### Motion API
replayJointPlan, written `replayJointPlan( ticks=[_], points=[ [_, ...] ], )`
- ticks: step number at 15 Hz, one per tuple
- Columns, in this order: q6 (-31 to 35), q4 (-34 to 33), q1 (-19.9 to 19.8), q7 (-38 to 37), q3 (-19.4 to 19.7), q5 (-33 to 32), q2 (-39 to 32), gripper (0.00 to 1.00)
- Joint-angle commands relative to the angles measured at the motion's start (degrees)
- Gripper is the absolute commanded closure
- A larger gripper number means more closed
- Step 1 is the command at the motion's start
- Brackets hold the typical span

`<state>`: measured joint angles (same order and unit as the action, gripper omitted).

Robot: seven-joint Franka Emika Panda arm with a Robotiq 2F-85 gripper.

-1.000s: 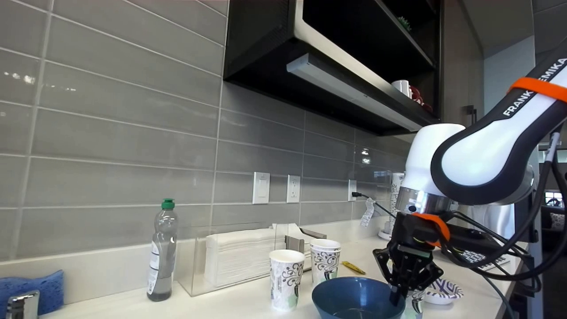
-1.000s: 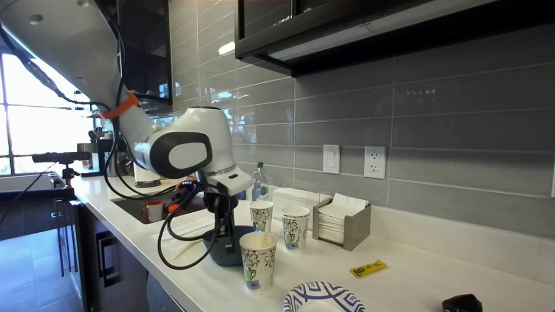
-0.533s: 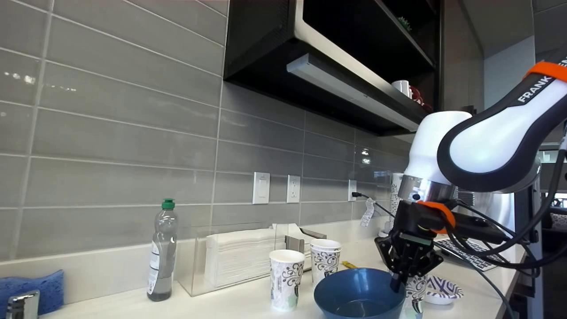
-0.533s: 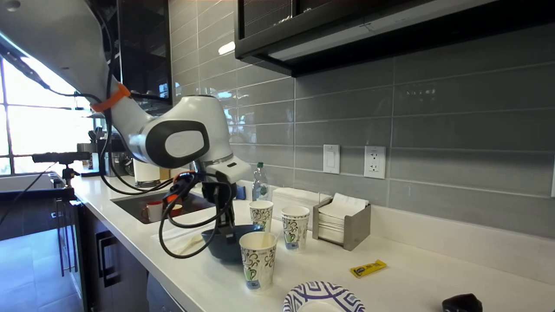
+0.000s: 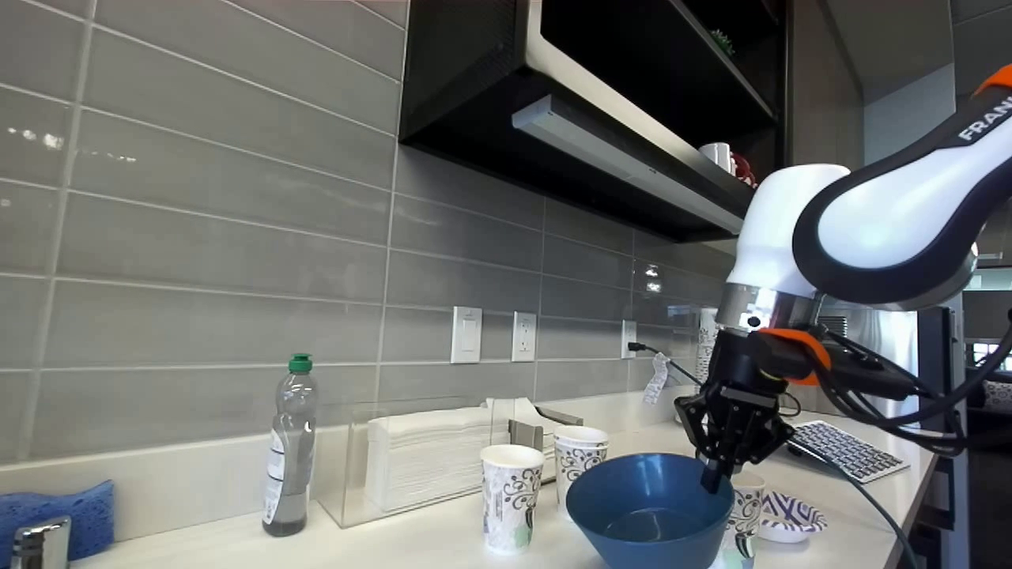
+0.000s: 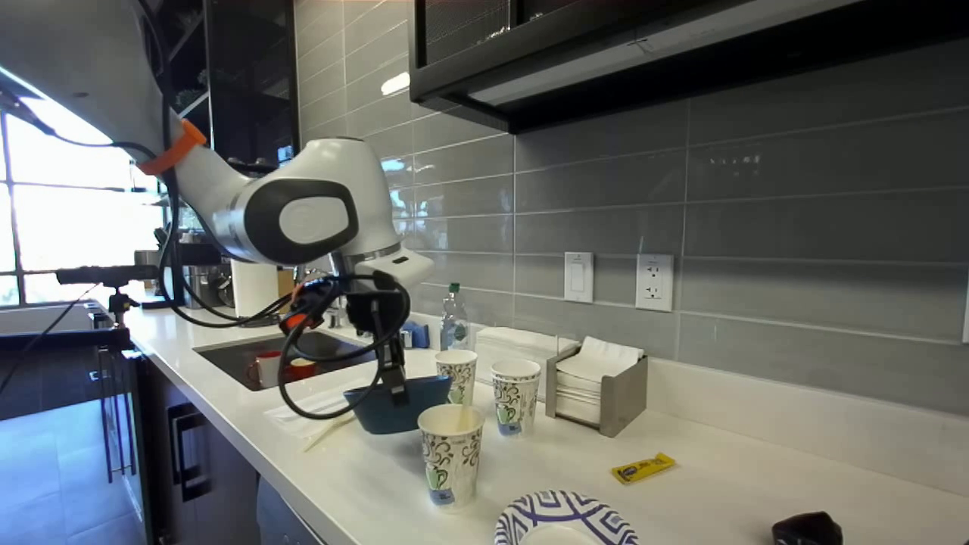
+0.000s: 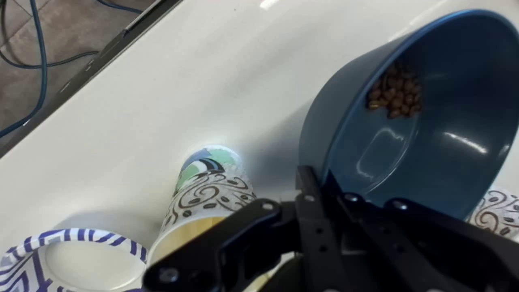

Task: Pour the beans in the blue bowl into the coffee cup

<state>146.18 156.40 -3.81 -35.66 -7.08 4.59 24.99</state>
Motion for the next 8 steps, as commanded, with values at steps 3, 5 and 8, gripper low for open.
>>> replayJointPlan(
  ticks=[3, 5, 8],
  points=[
    [-10.48, -5.26, -0.38, 2.14, -0.87, -2.55, 6.41, 0.99],
    [-8.39, -4.09, -0.34, 1.66, -0.86, -1.14, 5.17, 0.95],
    [-9.64, -4.92, -0.35, 2.11, -0.88, -1.18, 5.95, 0.95]
  ],
)
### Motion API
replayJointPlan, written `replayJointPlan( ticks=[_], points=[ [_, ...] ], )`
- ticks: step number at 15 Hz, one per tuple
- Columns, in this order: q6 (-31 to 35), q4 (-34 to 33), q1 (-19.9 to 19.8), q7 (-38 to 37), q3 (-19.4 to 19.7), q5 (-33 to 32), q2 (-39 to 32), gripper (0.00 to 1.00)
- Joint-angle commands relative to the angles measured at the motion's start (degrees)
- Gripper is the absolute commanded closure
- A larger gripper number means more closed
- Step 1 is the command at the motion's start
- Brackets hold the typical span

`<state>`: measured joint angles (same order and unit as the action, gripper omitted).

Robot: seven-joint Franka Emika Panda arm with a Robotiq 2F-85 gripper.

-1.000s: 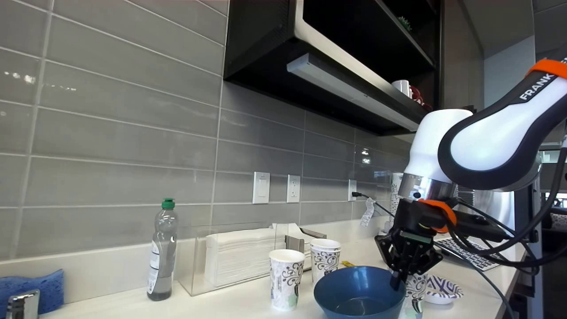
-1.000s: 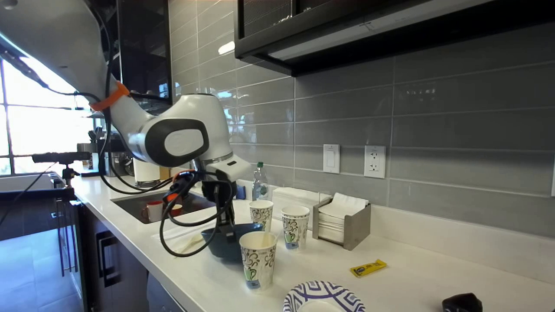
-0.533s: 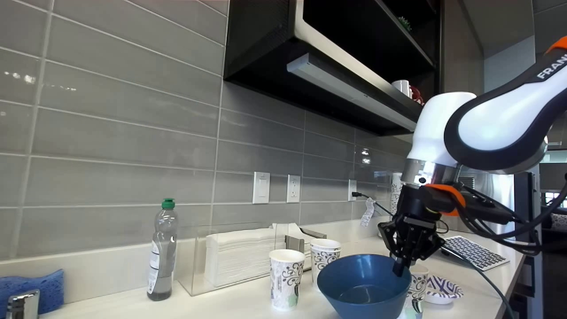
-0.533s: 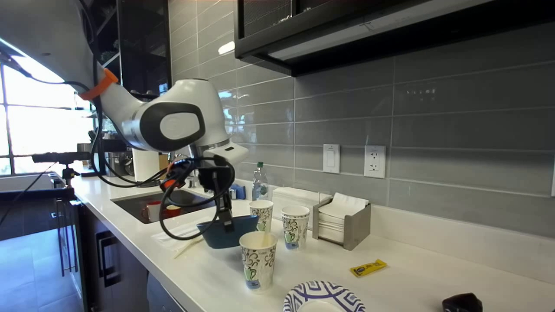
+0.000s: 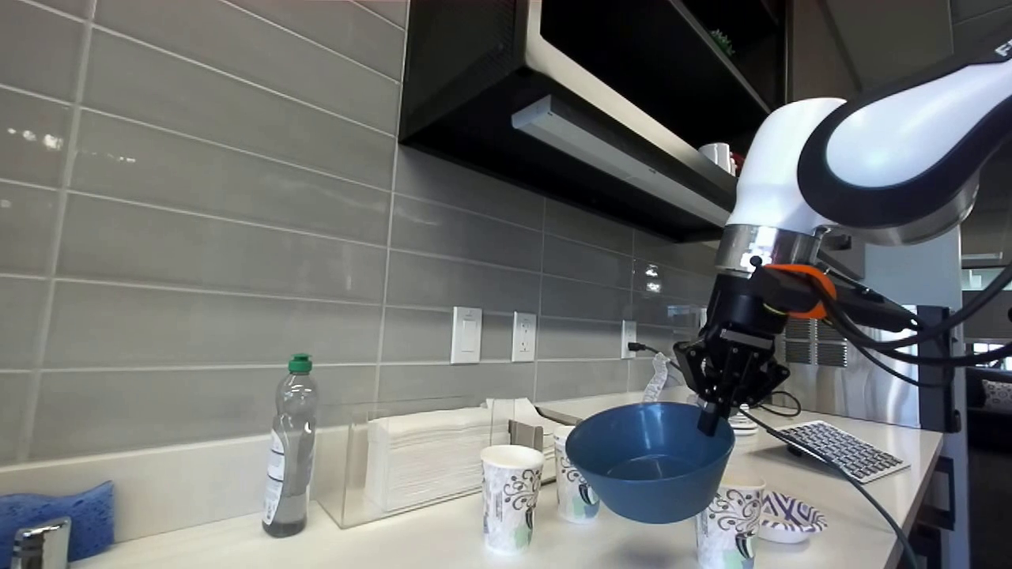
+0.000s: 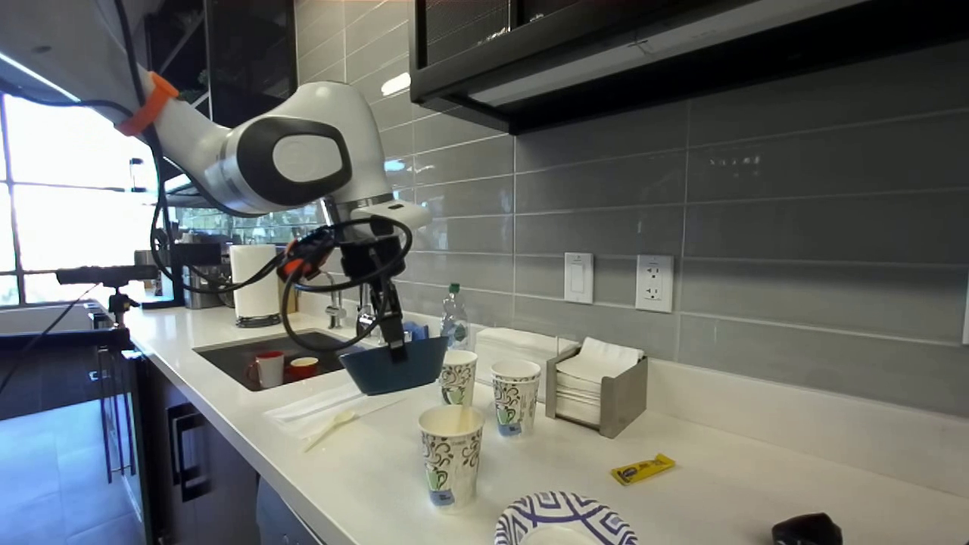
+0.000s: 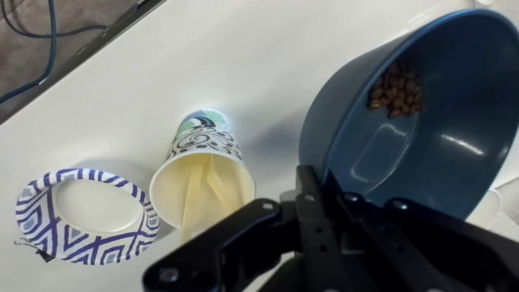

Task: Pour the beans in the blue bowl into the coffee cup

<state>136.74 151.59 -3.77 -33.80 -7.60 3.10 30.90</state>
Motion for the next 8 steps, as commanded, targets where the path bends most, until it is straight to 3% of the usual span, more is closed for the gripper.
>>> replayJointPlan(
  ticks=[1, 2, 8],
  points=[
    [-0.22, -0.11, -0.39, 0.30, -0.36, 0.30, 0.03, 0.95],
    [-0.23, -0.11, -0.39, 0.33, -0.36, 0.30, 0.03, 0.99],
    [-6.67, -6.93, -3.31, -1.03, -2.44, -5.67, 0.82, 0.99]
  ],
)
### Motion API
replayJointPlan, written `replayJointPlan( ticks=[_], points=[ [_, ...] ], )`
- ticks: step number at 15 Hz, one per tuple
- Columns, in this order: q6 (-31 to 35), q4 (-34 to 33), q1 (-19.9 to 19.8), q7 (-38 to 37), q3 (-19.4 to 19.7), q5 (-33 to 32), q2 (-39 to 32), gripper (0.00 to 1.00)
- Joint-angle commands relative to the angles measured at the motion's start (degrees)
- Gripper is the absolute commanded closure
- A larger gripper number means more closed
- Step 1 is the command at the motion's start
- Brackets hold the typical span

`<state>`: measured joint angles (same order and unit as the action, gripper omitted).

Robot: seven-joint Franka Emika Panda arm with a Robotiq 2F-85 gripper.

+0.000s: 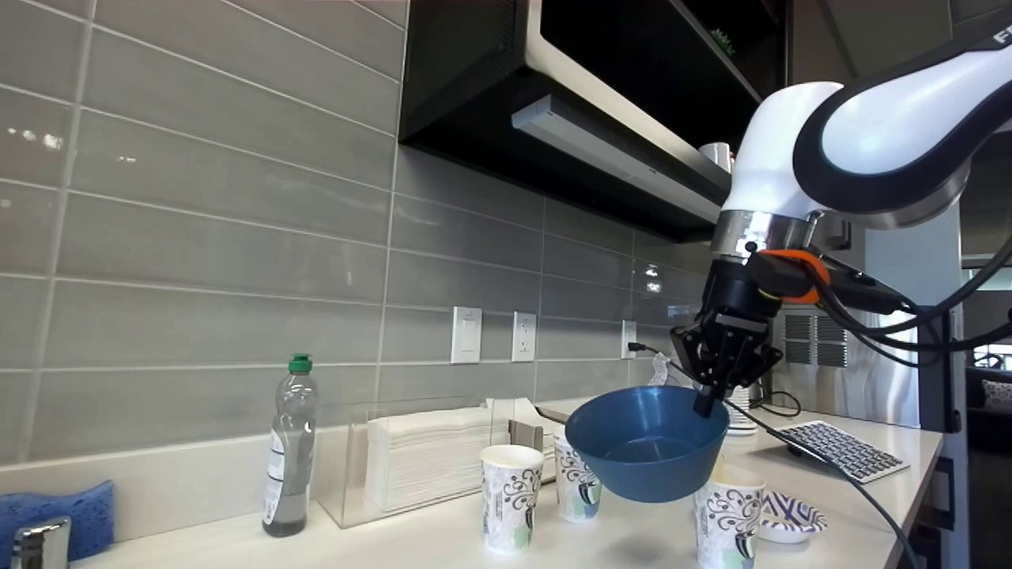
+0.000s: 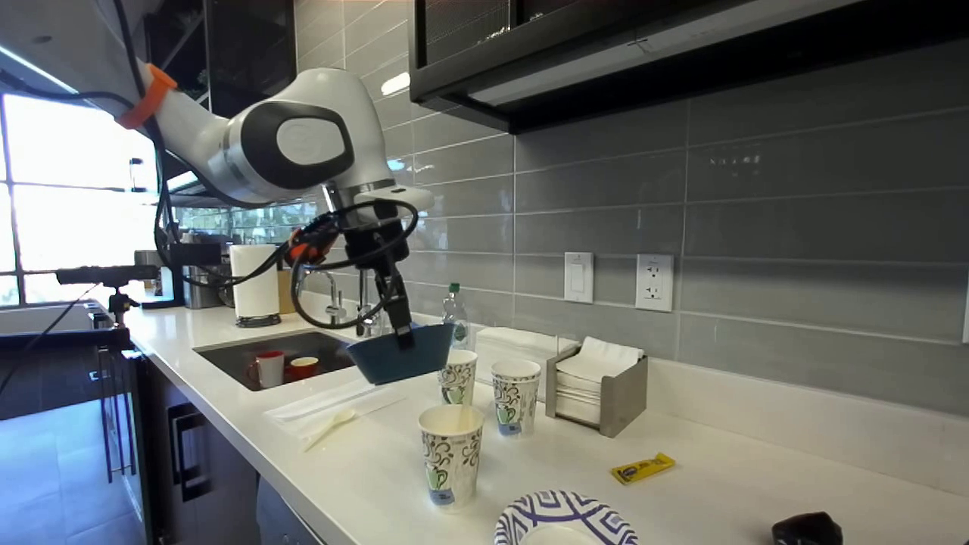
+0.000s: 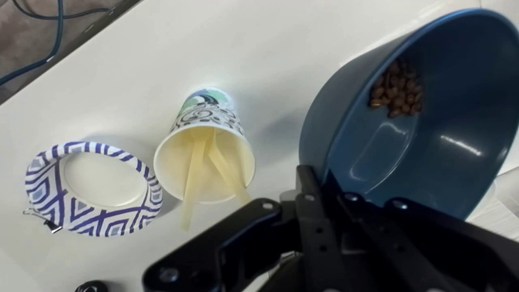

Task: Pour the beans in the blue bowl into the coffee cup

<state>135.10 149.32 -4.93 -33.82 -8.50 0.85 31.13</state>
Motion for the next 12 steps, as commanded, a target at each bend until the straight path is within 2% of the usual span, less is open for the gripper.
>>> replayJointPlan(
  ticks=[1, 7, 10, 11, 12],
  points=[
    [-6.62, -6.54, -2.50, -1.11, -1.78, -4.46, 0.10, 0.99],
    [-12.01, -18.86, -2.24, 0.00, -3.85, -10.98, -7.55, 0.99],
    [-12.16, -23.63, -1.43, 1.23, -4.18, -14.56, -12.08, 0.99],
    [-10.70, -18.67, -0.53, -0.05, -2.98, -12.48, -7.89, 0.95],
    [-10.71, -20.06, -0.36, 0.13, -3.01, -13.21, -9.41, 0.95]
  ],
)
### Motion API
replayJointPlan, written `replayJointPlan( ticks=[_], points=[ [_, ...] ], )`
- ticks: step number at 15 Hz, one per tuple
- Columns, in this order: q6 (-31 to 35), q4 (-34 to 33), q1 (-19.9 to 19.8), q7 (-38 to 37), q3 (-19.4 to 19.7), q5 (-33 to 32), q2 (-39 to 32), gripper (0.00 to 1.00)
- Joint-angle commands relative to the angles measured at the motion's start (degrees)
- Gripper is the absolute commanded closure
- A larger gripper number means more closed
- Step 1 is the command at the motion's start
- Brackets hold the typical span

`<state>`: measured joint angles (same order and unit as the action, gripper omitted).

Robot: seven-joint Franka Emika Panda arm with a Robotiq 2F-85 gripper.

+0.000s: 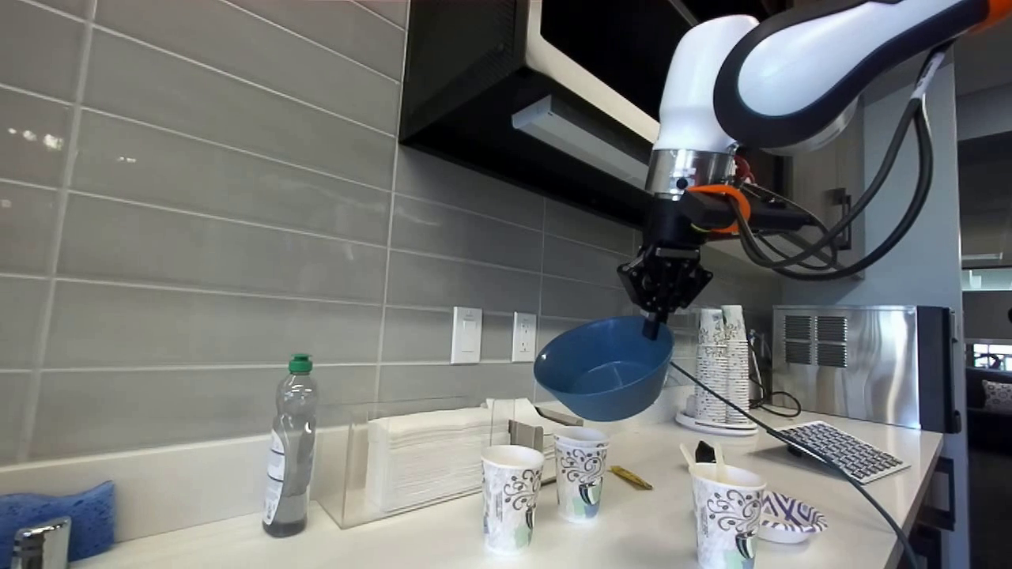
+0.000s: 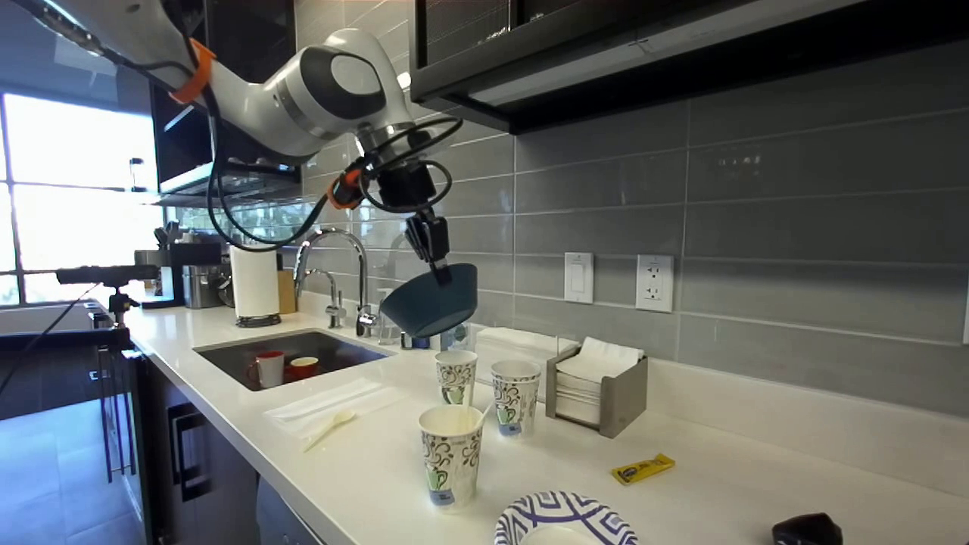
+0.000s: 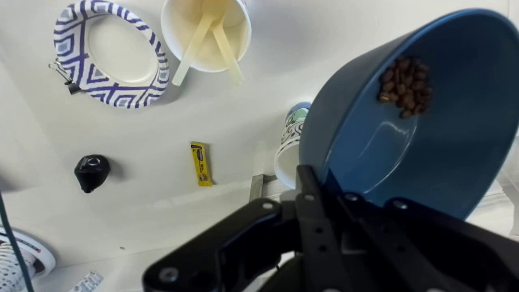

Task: Pour the beans in the blue bowl into the coffee cup

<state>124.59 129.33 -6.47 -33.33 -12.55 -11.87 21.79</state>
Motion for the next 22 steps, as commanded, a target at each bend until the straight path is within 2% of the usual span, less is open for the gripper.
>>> replayJointPlan(
  ticks=[1, 7, 8, 13, 22],
  points=[
    [-0.20, -1.05, 1.29, -0.26, 1.10, -0.81, -1.23, 0.95],
    [-0.21, -2.20, 1.40, -0.02, 1.21, -1.14, -2.53, 0.95],
    [-0.91, -2.95, 1.02, -0.51, 0.62, -2.72, -3.19, 0.99],
    [-2.32, -7.83, 1.22, -0.52, -0.78, -10.13, -7.91, 0.99],
    [-5.80, -19.64, 6.94, 2.13, -0.28, -18.14, -19.07, 0.99]
  ],
)
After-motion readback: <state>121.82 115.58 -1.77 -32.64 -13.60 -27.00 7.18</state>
